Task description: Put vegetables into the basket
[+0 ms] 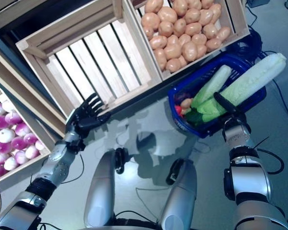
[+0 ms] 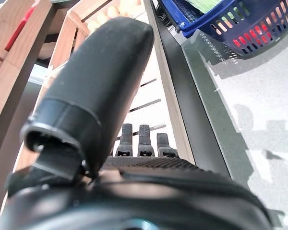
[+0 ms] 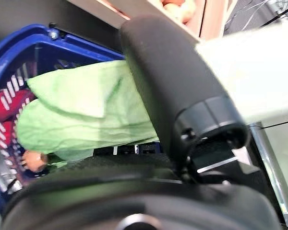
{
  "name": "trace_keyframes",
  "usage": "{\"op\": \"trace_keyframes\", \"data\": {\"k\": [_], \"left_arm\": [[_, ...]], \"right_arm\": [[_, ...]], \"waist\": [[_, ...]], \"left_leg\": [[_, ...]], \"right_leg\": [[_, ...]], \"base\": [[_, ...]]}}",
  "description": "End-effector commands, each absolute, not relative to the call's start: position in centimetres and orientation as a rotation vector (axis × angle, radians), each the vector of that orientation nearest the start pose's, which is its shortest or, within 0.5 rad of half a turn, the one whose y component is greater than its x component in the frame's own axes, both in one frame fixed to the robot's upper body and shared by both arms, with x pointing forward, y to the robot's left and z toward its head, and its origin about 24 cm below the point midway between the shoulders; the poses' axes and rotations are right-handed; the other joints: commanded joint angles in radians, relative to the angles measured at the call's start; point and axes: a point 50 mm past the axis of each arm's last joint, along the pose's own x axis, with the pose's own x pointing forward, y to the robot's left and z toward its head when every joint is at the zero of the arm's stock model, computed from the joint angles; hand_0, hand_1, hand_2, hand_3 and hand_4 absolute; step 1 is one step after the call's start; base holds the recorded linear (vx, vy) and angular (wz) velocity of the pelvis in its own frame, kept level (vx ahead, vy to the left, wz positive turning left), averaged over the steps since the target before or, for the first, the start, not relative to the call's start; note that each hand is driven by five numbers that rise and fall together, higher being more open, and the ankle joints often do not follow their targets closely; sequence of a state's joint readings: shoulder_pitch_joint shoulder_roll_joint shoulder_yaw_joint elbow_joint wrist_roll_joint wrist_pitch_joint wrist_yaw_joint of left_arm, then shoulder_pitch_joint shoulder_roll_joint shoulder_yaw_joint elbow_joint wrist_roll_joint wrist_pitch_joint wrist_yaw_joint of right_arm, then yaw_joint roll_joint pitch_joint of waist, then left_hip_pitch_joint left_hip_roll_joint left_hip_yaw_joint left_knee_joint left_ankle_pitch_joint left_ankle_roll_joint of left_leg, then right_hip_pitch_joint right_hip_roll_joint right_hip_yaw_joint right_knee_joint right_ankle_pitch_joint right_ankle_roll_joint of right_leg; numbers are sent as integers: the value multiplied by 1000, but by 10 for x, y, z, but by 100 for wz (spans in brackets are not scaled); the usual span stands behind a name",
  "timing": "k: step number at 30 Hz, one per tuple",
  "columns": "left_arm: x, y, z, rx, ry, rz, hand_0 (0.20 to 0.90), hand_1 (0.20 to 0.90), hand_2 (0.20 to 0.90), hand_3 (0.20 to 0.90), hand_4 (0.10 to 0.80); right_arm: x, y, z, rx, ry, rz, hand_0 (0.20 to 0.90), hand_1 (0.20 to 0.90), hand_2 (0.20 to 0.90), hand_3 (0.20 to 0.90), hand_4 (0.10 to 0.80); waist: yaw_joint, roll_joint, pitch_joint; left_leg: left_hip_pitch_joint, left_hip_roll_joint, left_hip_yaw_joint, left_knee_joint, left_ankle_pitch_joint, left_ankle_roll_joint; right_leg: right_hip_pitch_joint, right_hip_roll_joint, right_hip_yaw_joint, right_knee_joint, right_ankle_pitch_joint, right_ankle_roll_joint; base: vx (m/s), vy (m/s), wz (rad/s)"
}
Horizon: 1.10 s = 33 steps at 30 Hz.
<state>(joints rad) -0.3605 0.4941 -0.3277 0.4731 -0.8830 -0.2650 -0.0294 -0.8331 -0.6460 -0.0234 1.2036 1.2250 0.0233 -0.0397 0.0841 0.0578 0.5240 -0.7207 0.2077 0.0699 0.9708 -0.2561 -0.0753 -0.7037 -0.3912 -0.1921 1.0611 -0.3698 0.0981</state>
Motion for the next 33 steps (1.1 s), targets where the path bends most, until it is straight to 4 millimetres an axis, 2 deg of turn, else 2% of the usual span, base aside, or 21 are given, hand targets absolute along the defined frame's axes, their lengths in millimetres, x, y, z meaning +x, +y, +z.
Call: {"op": "trace_keyframes", "data": {"k": [1, 11, 16, 19, 20, 21, 22, 24, 25, 27, 28, 30, 32, 33], "left_arm": [[319, 196, 89, -283, -183, -208, 900, 900, 900, 900, 800], [319, 201, 86, -274, -158, -204, 900, 900, 900, 900, 800], [316, 205, 81, -281, -139, -199, 900, 900, 900, 900, 800], [313, 207, 73, -280, -117, -198, 900, 900, 900, 900, 800], [312, 206, 69, -279, -102, -197, 900, 900, 900, 900, 800], [312, 206, 67, -279, -97, -196, 900, 900, 900, 900, 800], [310, 205, 63, -275, -83, -197, 900, 900, 900, 900, 800], [308, 201, 53, -277, -42, -185, 900, 900, 900, 900, 800], [307, 198, 47, -274, -16, -179, 900, 900, 900, 900, 800], [305, 195, 41, -272, 5, -171, 900, 900, 900, 900, 800], [302, 188, 31, -281, 48, -161, 900, 900, 900, 900, 800], [296, 180, 18, -282, 104, -145, 900, 900, 900, 900, 800], [291, 179, 8, -285, 143, -132, 900, 900, 900, 900, 800], [283, 177, -5, -297, 190, -116, 900, 900, 900, 900, 800]], "right_arm": [[357, -363, 178, 690, -246, -477, 900, 900, 900, 900, 800], [359, -358, 175, 653, -223, -431, 900, 900, 900, 900, 800], [358, -355, 165, 646, -186, -409, 900, 900, 900, 900, 800], [358, -345, 147, 675, -137, -390, 900, 900, 900, 900, 800], [358, -338, 134, 691, -112, -386, 900, 900, 900, 900, 800], [358, -337, 131, 695, -105, -386, 900, 900, 900, 900, 800], [357, -330, 120, 704, -81, -380, 900, 900, 900, 900, 800], [356, -316, 100, 729, -43, -366, 900, 900, 900, 900, 800], [354, -305, 85, 747, -12, -358, 900, 900, 900, 900, 800], [352, -294, 73, 771, 16, -347, 900, 900, 900, 900, 800], [349, -277, 57, 804, 47, -327, 900, 900, 900, 900, 800], [344, -256, 41, 827, 75, -297, 900, 900, 900, 900, 800], [337, -247, 29, 812, 99, -279, 900, 900, 900, 900, 800], [325, -237, 14, 796, 118, -263, 900, 900, 900, 900, 800]], "waist": [[-2, 10, -6], [0, -5, -41], [4, -13, -71], [6, -23, -99], [7, -29, -118], [7, -30, -123], [7, -35, -136], [5, -45, -174], [3, -52, -203], [1, -56, -227], [-3, -62, -264], [-8, -62, -305], [-12, -62, -333], [-17, -62, -361]], "left_leg": [[111, 34, -22, 6, -125, 6], [186, 47, -6, -77, -95, 0], [251, 48, 8, -166, -58, -6], [318, 42, 20, -268, -10, -12], [354, 38, 40, -341, 45, -7], [375, 36, 36, -352, 31, -15], [412, 34, 55, -424, 82, -11], [492, 23, 76, -535, 129, -15], [544, 12, 90, -617, 160, -18], [595, 3, 103, -697, 193, -21], [660, -11, 114, -795, 229, -24], [715, -25, 121, -878, 259, -24], [735, -30, 130, -917, 278, -23], [767, -30, 145, -963, 293, -24]], "right_leg": [[65, -10, -21, -11, 13, -33], [131, -1, -32, -69, 31, -24], [200, 12, -51, -143, 58, -23], [268, 26, -69, -236, 96, -21], [307, 36, -93, -306, 139, -31], [326, 41, -88, -314, 126, -20], [365, 51, -107, -392, 171, -26], [448, 78, -124, -517, 210, -17], [506, 98, -137, -615, 241, -9], [565, 121, -146, -706, 270, -2], [640, 152, -149, -821, 306, 6], [701, 177, -148, -905, 331, 9], [724, 188, -151, -948, 350, 7], [753, 195, -151, -995, 369, 10]], "base": [[0, 0, 0], [0, 0, 0], [8, 2, 1], [27, 7, 1], [77, 2, 3], [37, -4, 3], [109, -5, -1], [139, -10, -7], [193, -17, -15], [190, -13, -11], [212, -3, -2], [223, 15, -3], [148, 24, -4], [110, 19, -7]]}}
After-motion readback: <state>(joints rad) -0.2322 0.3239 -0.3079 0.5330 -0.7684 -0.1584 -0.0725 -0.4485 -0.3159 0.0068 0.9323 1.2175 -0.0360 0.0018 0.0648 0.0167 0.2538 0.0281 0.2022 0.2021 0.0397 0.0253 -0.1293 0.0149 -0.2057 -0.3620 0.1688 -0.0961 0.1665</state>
